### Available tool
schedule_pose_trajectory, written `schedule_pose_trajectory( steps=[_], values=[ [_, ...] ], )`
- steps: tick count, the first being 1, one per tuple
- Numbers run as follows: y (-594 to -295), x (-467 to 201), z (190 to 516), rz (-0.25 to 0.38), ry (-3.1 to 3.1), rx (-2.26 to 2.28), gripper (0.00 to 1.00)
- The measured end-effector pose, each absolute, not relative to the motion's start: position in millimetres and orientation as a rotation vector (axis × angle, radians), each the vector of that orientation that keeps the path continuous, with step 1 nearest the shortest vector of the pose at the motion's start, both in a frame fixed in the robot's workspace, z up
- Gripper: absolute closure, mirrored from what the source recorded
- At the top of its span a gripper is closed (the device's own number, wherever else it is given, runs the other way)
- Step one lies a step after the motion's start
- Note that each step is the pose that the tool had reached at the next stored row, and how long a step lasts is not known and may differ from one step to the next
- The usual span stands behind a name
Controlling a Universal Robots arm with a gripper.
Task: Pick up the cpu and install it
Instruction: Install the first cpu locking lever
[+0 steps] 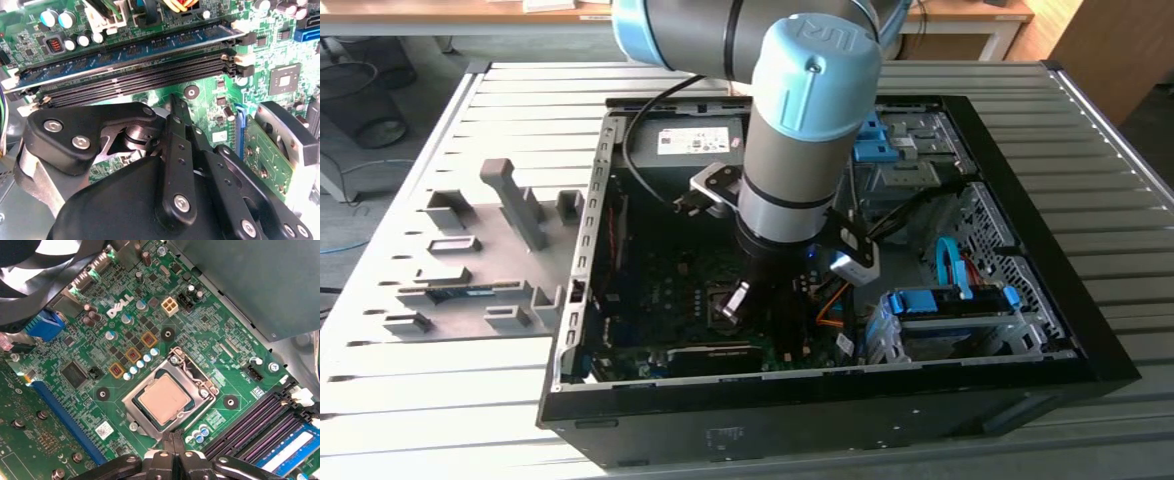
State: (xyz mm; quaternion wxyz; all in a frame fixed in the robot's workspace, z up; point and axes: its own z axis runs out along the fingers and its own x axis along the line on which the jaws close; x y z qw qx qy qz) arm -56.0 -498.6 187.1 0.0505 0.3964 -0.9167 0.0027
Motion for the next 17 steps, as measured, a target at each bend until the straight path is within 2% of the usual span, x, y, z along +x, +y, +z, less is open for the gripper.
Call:
schedule_pose_trajectory(
  steps=[9, 17],
  values=[
    [-498.5, -54.7, 186.2, 0.006, -2.792, 1.208, 0.9],
    [-498.7, -54.8, 217.1, 0.008, -2.791, 1.208, 0.9]
  ],
)
